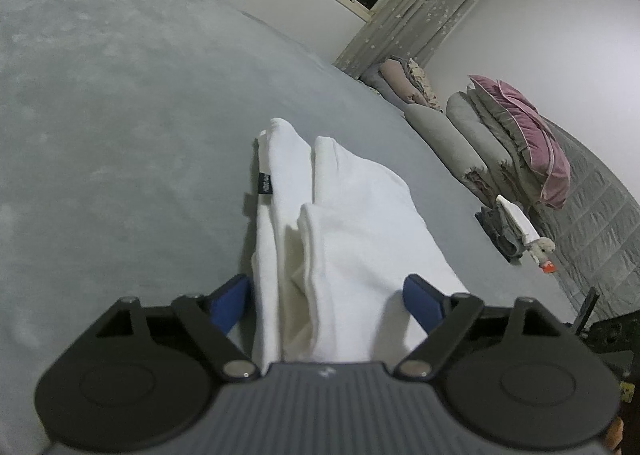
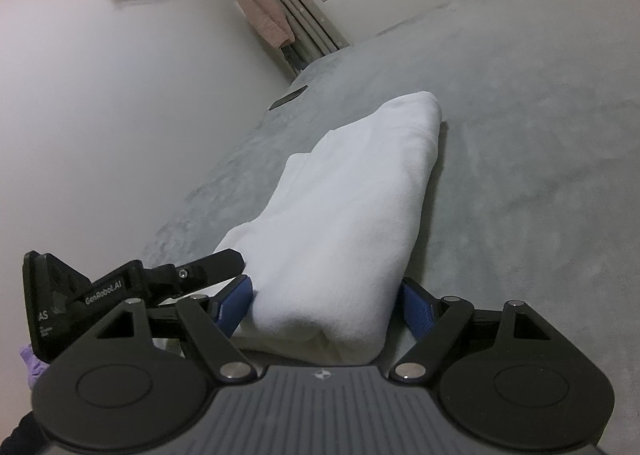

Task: Fold clothes
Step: 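Hold the white strip ends pinched with both grippers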

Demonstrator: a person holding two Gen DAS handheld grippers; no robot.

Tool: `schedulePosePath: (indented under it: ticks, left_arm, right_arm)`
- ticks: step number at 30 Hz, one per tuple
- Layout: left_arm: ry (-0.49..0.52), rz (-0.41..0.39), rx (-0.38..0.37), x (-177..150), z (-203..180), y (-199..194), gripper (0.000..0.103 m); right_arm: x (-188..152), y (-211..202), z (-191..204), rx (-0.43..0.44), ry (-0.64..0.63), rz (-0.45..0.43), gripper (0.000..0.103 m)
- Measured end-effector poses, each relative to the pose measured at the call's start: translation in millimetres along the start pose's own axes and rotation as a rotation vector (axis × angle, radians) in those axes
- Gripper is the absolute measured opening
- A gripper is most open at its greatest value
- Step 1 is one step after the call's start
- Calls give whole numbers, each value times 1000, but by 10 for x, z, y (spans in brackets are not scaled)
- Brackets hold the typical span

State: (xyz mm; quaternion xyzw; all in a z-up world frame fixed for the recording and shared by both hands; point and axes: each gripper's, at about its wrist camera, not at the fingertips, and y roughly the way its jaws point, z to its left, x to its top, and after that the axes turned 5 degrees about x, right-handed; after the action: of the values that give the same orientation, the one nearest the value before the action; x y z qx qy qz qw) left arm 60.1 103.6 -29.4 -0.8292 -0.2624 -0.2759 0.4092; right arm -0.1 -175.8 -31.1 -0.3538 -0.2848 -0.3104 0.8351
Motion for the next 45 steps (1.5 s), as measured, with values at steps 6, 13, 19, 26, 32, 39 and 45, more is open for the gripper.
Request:
schedulePosePath:
  ticks: [6, 13, 19, 26, 32, 39, 45]
  left_arm:
    - [9, -11, 14, -10, -15, -17, 58]
    - [-11, -11, 13, 22, -32, -83, 37]
    - [-37, 43, -29, -68, -121, -183, 26]
    - [-57, 71, -20, -95, -81, -168, 38]
    - [-126, 73, -50, -70, 33, -163, 61]
    - [-143, 99, -112, -100, -2, -102, 77]
    - [-93, 80, -72, -150, -179, -8, 89]
  right_arm:
    - [-8, -3, 52, -35, -30, 0, 69]
    - [-14, -64, 199, -92, -120, -16, 55]
    - [106, -322, 329, -117, -230, 11, 51]
    - [166, -412, 91, -96, -235, 103, 56]
    - [235, -475, -104, -12, -110, 102, 63]
    - [288, -481, -270, 53, 60, 84, 65]
    - [263, -403, -311, 27, 92, 79, 66]
